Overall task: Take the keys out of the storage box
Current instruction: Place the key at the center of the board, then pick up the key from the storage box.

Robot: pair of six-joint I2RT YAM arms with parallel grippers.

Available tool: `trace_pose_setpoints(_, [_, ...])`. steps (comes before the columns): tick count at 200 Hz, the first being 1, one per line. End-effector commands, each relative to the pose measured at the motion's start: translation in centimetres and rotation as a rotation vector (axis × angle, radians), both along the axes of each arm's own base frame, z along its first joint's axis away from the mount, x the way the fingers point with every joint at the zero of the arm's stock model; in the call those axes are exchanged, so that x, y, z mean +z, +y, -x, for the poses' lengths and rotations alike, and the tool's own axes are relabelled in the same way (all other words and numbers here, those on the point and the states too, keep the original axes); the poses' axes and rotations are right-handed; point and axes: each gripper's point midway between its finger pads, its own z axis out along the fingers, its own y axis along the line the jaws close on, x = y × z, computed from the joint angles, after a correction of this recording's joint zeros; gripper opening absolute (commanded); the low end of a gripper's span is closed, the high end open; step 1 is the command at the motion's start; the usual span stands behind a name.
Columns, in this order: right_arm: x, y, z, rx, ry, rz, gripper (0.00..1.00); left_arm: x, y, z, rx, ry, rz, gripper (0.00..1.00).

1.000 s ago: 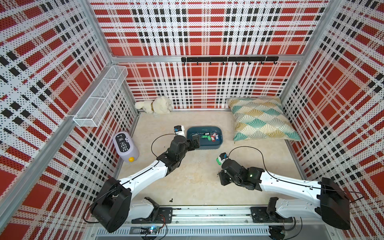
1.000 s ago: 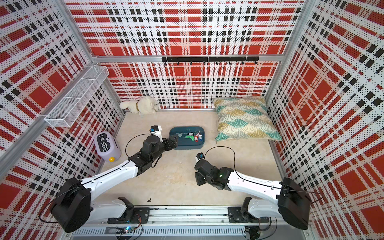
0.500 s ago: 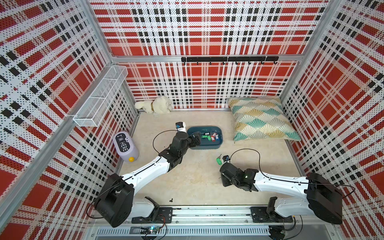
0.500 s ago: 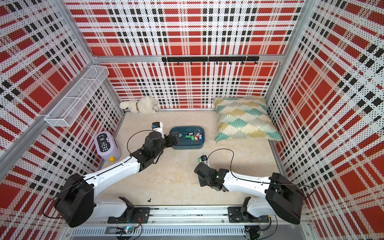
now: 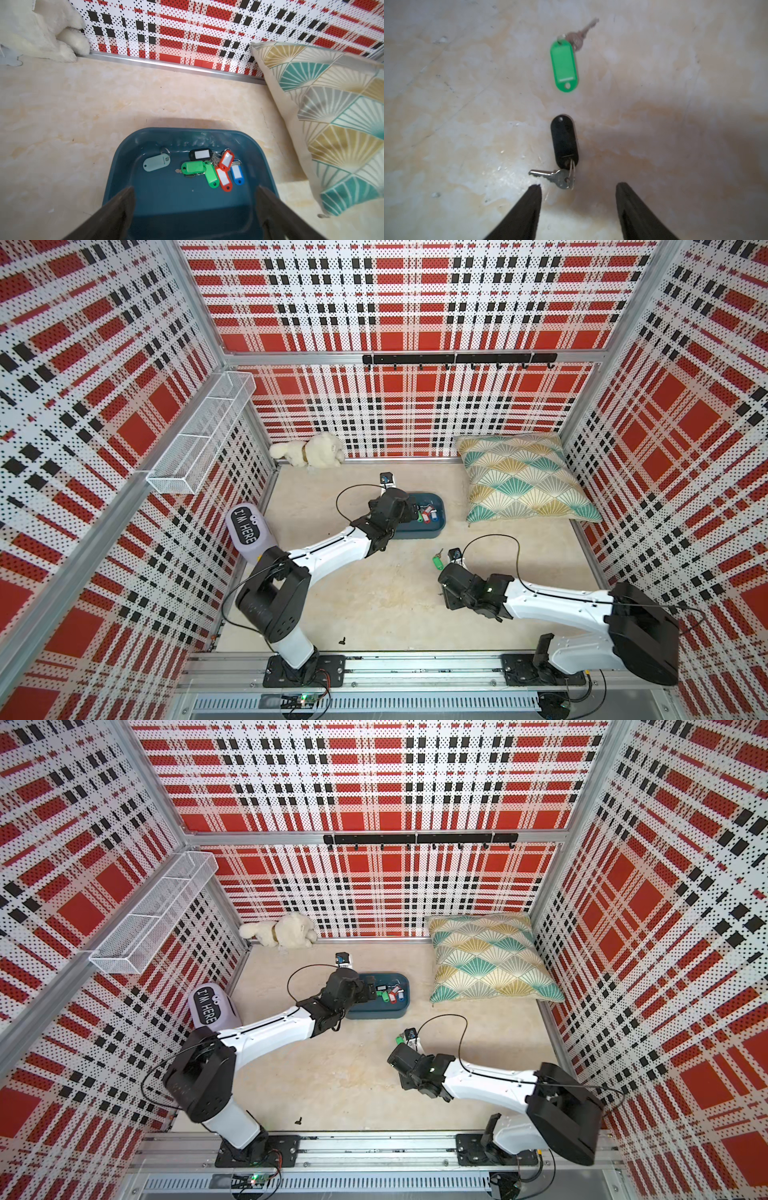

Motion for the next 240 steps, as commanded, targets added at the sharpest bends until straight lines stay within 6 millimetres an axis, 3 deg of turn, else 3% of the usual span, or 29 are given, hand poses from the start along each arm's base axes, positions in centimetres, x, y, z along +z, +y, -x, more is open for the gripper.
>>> trace_pose_setpoints(1, [6.1,-1.6,-1.1,-0.044,-0.145,-0.058,0.97,-1.6,-0.9,-1.0,-0.004,0.033,-0.100,0.94])
trace_pose_setpoints(28, [11.5,-4.3,-1.9,-0.107,-0.290,-0.176,1.00,-3.3,-3.5,-3.1,-0.048,0.064,-0.148,0.89])
trace_pose_setpoints(51, [12.9,-6.4,-2.3,-0.156,-0.344,-0.222,1.00,-5.4,-4.9,-5.2,-0.072,0.112,-0.199,0.81])
trace_pose_setpoints(74, [12.5,-7.7,-2.4,-0.190,-0.351,-0.214,1.00,-7.1,-5.6,-6.7,-0.087,0.142,-0.197,0.78])
trace_pose_setpoints(111, [11.6,-8.1,-3.0,-0.199,-0.340,-0.183,1.00,-9.4,-7.0,-8.7,-0.127,0.184,-0.232,0.74])
trace_pose_setpoints(150, [10.7,-8.0,-3.5,-0.194,-0.322,-0.178,1.00,-11.8,-7.2,-9.4,-0.162,0.228,-0.248,0.72])
trace_pose_setpoints(200, [9.8,-8.3,-3.9,-0.202,-0.302,-0.168,1.00,-12.7,-7.8,-9.8,-0.184,0.246,-0.252,0.68])
trace_pose_setpoints(240, [9.7,-8.3,-4.0,-0.203,-0.300,-0.171,1.00,-14.2,-7.9,-10.0,-0.183,0.266,-0.259,0.55])
